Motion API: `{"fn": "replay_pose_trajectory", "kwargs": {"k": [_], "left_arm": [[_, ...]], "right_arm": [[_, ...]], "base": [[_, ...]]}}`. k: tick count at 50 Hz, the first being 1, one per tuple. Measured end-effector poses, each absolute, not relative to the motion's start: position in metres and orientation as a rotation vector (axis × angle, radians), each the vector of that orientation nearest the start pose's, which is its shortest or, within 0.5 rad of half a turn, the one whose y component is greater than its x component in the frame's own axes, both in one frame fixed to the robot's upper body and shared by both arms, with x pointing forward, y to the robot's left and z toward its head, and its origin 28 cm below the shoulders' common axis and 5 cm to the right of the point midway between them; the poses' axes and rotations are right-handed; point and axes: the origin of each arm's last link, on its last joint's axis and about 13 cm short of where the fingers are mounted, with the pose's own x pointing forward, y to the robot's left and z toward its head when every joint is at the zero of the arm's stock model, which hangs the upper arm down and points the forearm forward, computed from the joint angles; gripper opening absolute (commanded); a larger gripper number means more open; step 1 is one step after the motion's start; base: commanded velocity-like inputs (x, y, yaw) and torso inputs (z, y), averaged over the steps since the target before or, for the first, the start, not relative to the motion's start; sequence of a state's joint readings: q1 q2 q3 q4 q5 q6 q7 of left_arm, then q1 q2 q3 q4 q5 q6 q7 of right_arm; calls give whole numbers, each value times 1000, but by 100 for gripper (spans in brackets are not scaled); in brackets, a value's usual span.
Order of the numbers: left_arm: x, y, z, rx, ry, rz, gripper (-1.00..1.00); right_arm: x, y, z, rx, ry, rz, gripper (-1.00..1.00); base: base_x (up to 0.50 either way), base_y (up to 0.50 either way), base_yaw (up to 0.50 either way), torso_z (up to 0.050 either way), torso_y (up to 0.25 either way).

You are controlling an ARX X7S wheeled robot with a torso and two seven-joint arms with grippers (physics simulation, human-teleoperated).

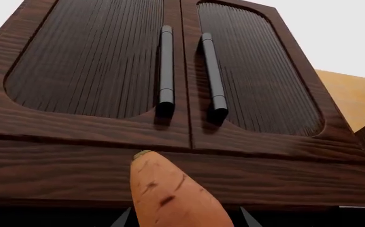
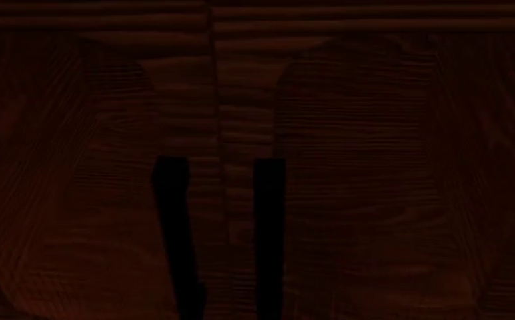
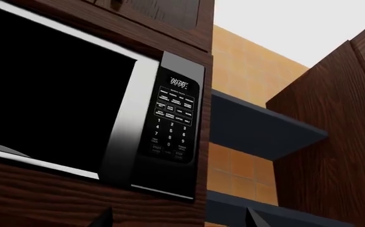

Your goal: Pick the sweet potato from the counter and place it in the microwave.

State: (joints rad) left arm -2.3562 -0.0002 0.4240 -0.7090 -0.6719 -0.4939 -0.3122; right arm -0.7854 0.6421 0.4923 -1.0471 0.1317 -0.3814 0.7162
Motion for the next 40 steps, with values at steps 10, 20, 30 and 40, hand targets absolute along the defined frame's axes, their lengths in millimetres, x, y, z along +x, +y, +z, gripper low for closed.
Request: {"fn": "replay_pose_trajectory", "kwargs": {"k": [10, 20, 30, 40], "left_arm": [[219, 131, 622, -75, -1012, -226, -100], [218, 132, 623, -77, -1014, -225, -100], [218, 132, 623, -79, -1013, -224, -100], [218, 133, 623, -80, -1012, -223, -100]], "right_arm": [[65, -170, 201, -290, -911, -305, 100], [64, -171, 201, -293, -914, -305, 100], [64, -171, 202, -296, -916, -305, 100], [63, -171, 201, -299, -915, -304, 100]], "base": [[237, 0, 0, 0, 0], [237, 0, 0, 0, 0], [239, 0, 0, 0, 1], [237, 0, 0, 0, 0]]}}
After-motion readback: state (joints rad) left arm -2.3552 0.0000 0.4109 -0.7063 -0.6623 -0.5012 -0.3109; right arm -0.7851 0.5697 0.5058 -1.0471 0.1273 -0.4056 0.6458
